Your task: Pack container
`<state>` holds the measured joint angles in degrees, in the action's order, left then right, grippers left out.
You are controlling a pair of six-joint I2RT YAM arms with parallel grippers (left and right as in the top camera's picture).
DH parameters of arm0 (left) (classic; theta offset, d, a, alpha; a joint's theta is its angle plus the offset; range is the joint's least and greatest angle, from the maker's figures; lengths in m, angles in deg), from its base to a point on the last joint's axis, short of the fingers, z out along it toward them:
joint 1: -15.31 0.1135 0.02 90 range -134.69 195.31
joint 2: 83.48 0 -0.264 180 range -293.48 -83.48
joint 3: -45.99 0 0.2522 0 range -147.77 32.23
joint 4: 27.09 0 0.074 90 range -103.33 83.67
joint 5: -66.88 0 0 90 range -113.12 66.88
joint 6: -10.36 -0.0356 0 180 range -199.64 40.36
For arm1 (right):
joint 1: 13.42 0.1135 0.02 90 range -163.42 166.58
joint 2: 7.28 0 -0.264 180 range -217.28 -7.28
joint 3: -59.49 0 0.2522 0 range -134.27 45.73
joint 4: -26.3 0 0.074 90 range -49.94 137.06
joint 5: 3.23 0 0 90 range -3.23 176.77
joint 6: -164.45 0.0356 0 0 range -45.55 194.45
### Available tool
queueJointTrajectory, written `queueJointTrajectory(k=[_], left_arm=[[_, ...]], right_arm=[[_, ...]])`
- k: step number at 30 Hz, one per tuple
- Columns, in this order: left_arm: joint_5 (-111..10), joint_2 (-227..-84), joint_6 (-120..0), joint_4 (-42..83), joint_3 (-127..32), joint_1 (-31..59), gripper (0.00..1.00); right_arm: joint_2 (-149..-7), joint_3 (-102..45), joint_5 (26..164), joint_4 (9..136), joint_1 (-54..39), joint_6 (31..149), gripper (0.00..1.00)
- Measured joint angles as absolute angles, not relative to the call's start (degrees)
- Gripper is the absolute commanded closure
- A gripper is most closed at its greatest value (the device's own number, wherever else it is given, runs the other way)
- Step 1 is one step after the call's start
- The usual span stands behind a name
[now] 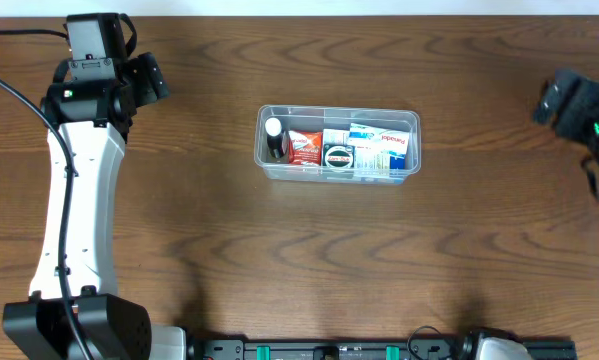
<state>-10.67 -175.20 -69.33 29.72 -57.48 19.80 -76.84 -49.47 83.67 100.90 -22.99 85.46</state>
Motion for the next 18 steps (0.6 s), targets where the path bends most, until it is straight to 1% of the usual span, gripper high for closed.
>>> queueJointTrajectory(k=[8, 13, 18], left_arm=[[-10.67, -175.20, -69.33, 29.72, -57.48, 19.80, 0.02], [-10.67, -175.20, -69.33, 29.72, -57.48, 19.80, 0.02], [-10.67, -175.20, -69.35, 29.69, -57.48, 19.80, 0.02]], right_arm=[[-54.42, -49.80, 82.84, 101.27, -11.03, 84.19, 0.01], [-40.06, -50.13, 82.03, 107.59, -7.10, 83.75, 0.01], [-28.32, -50.17, 81.71, 116.63, -5.92, 84.04, 0.01]])
